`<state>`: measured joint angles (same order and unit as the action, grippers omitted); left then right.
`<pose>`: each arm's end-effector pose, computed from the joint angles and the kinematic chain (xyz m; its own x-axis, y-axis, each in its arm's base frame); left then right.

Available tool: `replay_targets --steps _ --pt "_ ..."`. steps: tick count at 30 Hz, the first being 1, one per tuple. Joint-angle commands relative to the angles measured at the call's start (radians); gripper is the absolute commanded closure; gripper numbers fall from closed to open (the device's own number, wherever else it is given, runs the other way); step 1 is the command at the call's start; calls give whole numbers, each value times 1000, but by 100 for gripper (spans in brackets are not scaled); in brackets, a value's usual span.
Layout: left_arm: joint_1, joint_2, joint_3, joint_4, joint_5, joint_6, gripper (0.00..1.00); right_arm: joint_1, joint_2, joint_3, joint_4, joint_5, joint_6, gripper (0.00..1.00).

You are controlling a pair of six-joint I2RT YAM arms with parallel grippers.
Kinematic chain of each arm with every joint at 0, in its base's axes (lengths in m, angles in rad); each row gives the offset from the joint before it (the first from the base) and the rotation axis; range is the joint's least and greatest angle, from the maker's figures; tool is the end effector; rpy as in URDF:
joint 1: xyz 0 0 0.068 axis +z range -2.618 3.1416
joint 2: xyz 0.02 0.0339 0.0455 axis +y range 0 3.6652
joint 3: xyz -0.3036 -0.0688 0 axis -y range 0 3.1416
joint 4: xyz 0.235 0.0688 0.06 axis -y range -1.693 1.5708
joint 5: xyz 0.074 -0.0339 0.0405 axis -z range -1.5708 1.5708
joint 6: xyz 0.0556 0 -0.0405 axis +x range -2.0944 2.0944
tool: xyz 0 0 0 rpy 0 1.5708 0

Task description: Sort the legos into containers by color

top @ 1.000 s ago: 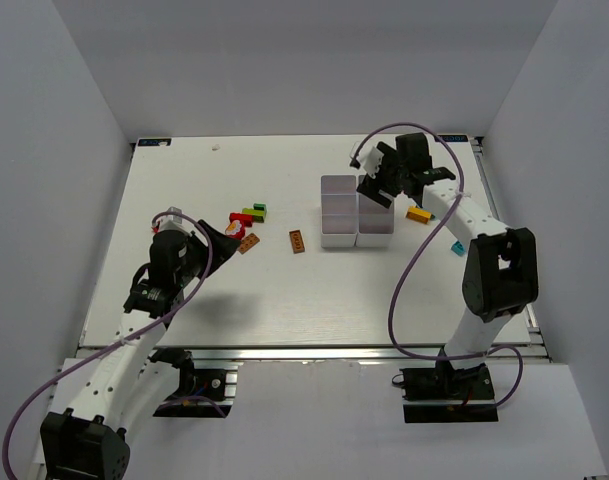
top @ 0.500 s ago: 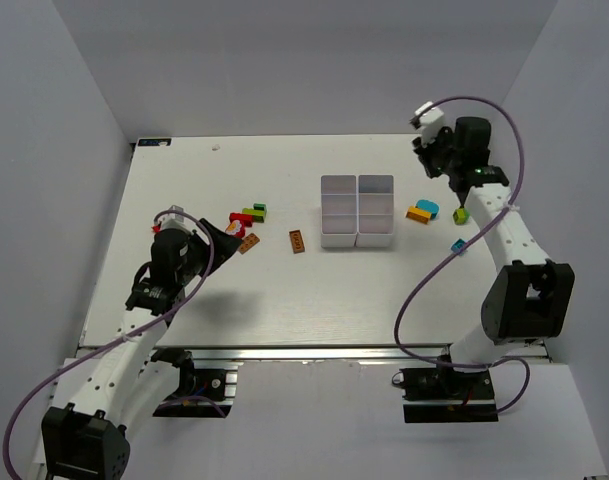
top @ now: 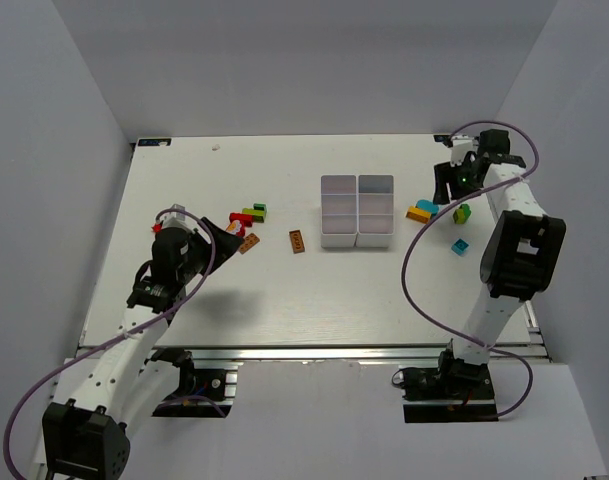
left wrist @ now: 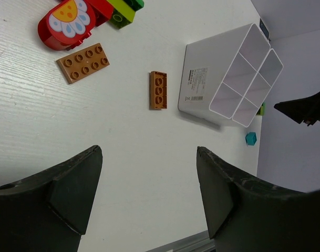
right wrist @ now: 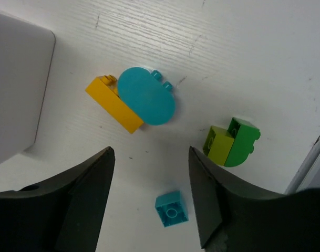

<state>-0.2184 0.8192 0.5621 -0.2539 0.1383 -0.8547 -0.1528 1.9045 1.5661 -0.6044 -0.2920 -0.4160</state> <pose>0.1622 -0.0438 0.2705 -0.5639 -0.6402 -0.5217 -0.1422 0.6976 -0.7023 0.4332 -0.0505 0.2760 -0.7229 -0.2802 -0.6315 -0.3428 0.9391 -0.0243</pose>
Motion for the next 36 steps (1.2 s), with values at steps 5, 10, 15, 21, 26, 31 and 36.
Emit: replay_targets --steps 5,10,15,21,26,31,36 --pt "-4 -48 -47 12 -2 -15 18 -41 27 119 -273 8 -78 51" --pt "-4 -49 -53 13 1 -7 18 -42 -120 -72 -178 97 -122 37" --pt "-4 -25 -64 47 14 -4 18 -44 -189 -242 -138 166 -174 28" --pt "-4 12 -57 73 33 5 18 -45 -142 -270 -109 214 -175 25" --pt "-4 14 -56 74 38 3 18 -47 -93 -244 -81 228 -158 24" --pt "-4 1 -64 74 32 -4 18 -48 -42 -219 -80 228 -135 25" --pt "-4 -5 -59 62 26 -6 18 -68 -13 -176 -115 192 -5 28"
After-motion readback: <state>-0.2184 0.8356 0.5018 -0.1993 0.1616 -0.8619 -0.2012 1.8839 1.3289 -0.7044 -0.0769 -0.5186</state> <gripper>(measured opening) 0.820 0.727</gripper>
